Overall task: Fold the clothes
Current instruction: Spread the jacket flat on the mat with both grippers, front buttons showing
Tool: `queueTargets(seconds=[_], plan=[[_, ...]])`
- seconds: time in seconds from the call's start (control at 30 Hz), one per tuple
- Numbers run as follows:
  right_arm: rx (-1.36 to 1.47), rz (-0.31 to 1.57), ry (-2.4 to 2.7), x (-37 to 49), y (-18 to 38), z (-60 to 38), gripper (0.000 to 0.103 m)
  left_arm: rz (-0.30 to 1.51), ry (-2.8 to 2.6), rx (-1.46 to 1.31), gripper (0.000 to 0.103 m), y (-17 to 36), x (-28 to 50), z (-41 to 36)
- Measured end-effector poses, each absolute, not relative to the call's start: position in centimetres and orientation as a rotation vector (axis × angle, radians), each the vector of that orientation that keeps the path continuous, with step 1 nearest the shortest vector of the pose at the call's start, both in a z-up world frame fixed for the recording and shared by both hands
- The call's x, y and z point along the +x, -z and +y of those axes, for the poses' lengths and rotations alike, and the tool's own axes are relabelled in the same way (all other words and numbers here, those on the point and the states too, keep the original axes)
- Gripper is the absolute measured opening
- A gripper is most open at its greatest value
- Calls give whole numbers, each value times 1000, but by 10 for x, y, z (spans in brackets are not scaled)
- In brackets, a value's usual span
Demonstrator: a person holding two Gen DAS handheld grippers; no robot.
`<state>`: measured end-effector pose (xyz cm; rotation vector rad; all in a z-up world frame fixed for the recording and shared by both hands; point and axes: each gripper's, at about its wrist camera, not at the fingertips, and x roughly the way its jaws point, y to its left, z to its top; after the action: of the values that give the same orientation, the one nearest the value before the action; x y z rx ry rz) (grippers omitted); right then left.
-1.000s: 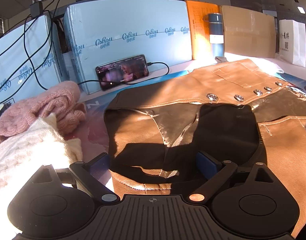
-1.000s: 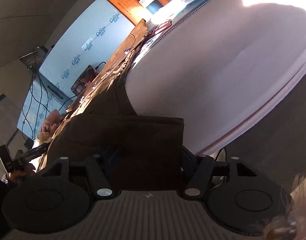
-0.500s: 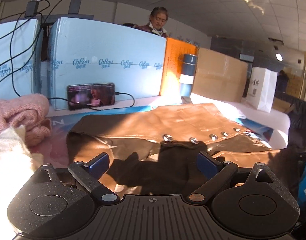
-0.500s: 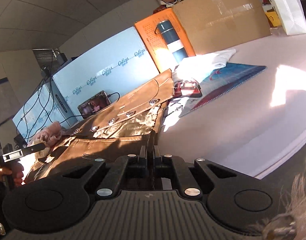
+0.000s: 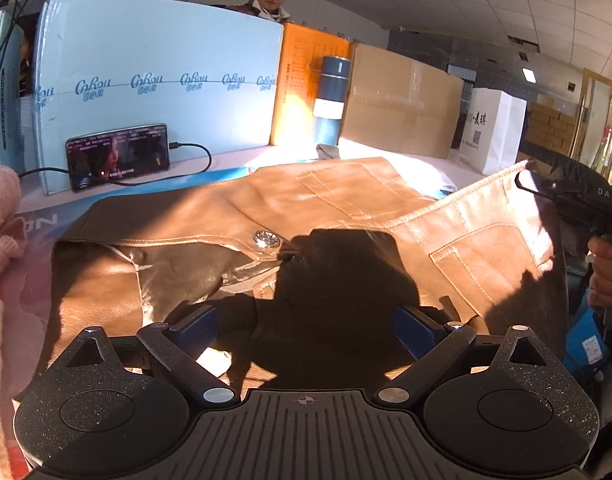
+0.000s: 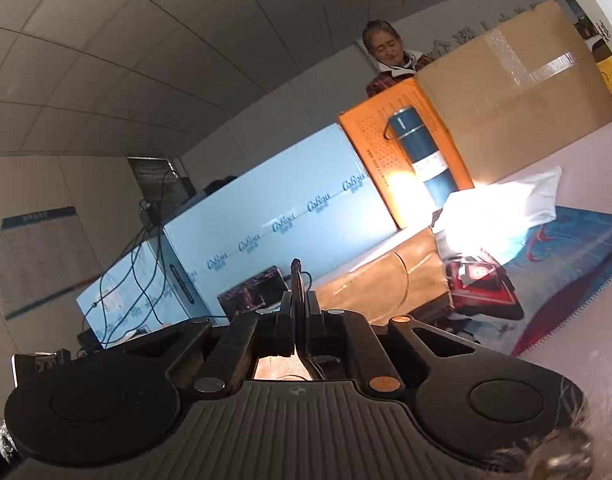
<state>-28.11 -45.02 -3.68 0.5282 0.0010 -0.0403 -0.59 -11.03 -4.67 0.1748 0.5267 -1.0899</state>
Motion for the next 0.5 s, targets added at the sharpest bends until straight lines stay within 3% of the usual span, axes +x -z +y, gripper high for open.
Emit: queueTargets(seconds=[0.23,0.5], plan=[[463,83,92,-247,36,-456,4,482,886,340,96,47,-10,-125],[451,239,327,-275,61,-458,5,573,1015,250,96,41,7,-133]])
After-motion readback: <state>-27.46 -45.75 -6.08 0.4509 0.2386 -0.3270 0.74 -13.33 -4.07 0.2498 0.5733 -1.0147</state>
